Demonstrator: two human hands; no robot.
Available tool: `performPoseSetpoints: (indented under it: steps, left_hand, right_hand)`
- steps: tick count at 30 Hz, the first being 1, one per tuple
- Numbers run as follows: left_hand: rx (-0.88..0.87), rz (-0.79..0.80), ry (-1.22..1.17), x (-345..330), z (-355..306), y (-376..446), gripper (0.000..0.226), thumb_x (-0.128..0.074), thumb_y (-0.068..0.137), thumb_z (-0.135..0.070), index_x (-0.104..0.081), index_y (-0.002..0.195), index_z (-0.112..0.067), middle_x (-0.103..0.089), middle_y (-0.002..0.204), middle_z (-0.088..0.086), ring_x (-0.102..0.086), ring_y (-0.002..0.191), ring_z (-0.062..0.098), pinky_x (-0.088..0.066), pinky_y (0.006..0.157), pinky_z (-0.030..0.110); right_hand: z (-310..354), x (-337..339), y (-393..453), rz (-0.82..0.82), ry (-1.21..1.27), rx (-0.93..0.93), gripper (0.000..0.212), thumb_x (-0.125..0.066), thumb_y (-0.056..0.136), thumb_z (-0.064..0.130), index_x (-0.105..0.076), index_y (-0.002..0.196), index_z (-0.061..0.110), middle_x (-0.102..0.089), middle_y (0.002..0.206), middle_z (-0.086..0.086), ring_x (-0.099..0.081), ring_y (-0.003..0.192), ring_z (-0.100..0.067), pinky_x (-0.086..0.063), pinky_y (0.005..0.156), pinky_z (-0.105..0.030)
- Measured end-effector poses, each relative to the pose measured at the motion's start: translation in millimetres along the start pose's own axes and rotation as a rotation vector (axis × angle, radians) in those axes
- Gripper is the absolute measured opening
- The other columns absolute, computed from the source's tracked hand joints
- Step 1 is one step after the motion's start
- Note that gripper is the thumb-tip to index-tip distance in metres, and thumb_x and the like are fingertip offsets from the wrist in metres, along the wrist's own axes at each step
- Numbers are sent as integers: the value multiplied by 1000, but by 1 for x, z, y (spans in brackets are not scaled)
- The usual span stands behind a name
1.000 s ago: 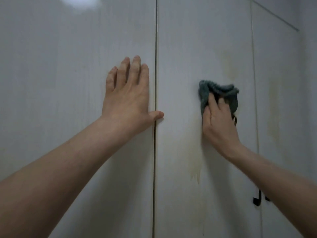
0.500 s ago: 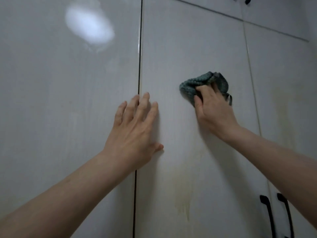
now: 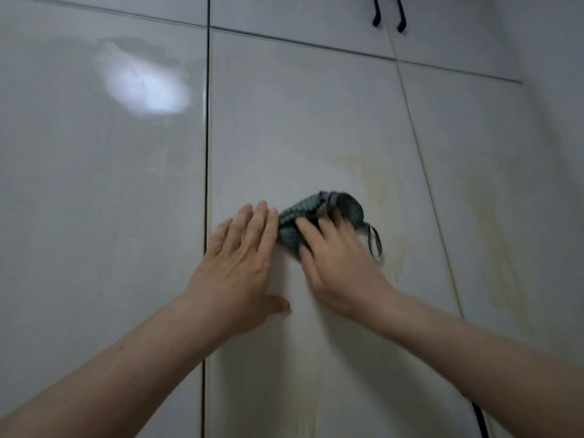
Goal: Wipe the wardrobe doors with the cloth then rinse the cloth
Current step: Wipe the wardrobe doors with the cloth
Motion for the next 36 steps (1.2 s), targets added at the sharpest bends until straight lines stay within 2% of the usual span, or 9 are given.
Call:
performPoseSetpoints:
  steps: [2, 7, 10, 14, 20, 24, 27, 31, 36]
  left_hand:
    - [14, 48, 8, 2, 0, 3, 122, -50, 82, -72, 35, 146, -11, 41, 154, 6, 35, 143, 24, 17, 116, 40]
    - [15, 93, 54, 3, -2, 4, 121, -50, 83, -71, 32, 147, -10, 40, 154, 7, 34, 143, 26, 14, 119, 43]
    - [8, 95, 52, 2, 0, 5, 121, -50, 82, -72, 32, 148, -11, 40, 154, 7, 33, 144, 25, 13, 120, 42]
    - [4, 80, 55, 3, -1, 5, 123, -53, 81, -72, 28, 149, -11, 36, 156, 7, 29, 145, 27, 11, 119, 43]
    - [18, 87, 72, 8, -12, 9, 130, -68, 74, -67, 16, 152, -5, 21, 159, 14, 16, 148, 35, 1, 120, 47]
    - [18, 77, 86, 11, -15, 10, 132, -73, 70, -64, 11, 153, -5, 14, 160, 14, 11, 148, 36, -5, 120, 48]
    - [21, 75, 100, 10, -14, 10, 130, -72, 72, -64, 13, 153, -6, 17, 160, 14, 13, 148, 36, -5, 120, 48]
    - [19, 65, 81, 9, -11, 10, 130, -71, 71, -66, 13, 153, -9, 17, 160, 11, 13, 148, 34, -4, 120, 46]
    - [17, 62, 30, 9, -8, 8, 129, -70, 71, -67, 13, 153, -12, 19, 160, 7, 15, 149, 30, -3, 121, 44]
  right_hand:
    - [-20, 7, 41, -8, -12, -30, 48, -37, 93, 28, -47, 136, 9, -51, 129, -23, -39, 127, -48, -33, 107, -56]
    - [-89, 29, 111, -63, 12, -214, 48, -35, 99, 26, -36, 146, 15, -41, 145, -20, -34, 133, -38, -24, 114, -45]
    - [-100, 26, 83, -118, 25, -285, 47, -33, 100, 28, -37, 146, 18, -43, 141, -16, -39, 126, -38, -33, 107, -47]
    - [-64, 0, -1, -163, -32, -352, 47, -33, 96, 28, -46, 141, 17, -48, 127, -20, -45, 114, -40, -40, 97, -50]
    - [16, -24, -87, -165, -62, -133, 45, -41, 91, 26, -53, 133, 19, -49, 111, -19, -41, 112, -40, -38, 101, -53]
    - [-7, -17, -62, -145, -13, -46, 44, -45, 92, 33, -56, 133, 22, -52, 113, -22, -46, 115, -42, -40, 100, -51]
    - [-49, -2, -7, -81, -73, -148, 50, -36, 95, 42, -46, 141, 28, -47, 128, -25, -43, 121, -42, -36, 104, -49]
    - [-107, 26, 53, -74, -47, -357, 50, -34, 99, 40, -31, 148, 31, -33, 142, -19, -30, 130, -37, -27, 107, -47]
    - [-122, 22, 18, -95, -27, -440, 50, -33, 100, 34, -30, 150, 28, -33, 139, -18, -30, 126, -35, -27, 106, -47]
Point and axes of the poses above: each hand's wrist, its own y-axis towards the middle knuckle, its own x-axis out of the back of the hand, z = x × y, the point moved 1 cm from there along y, towards the middle knuckle
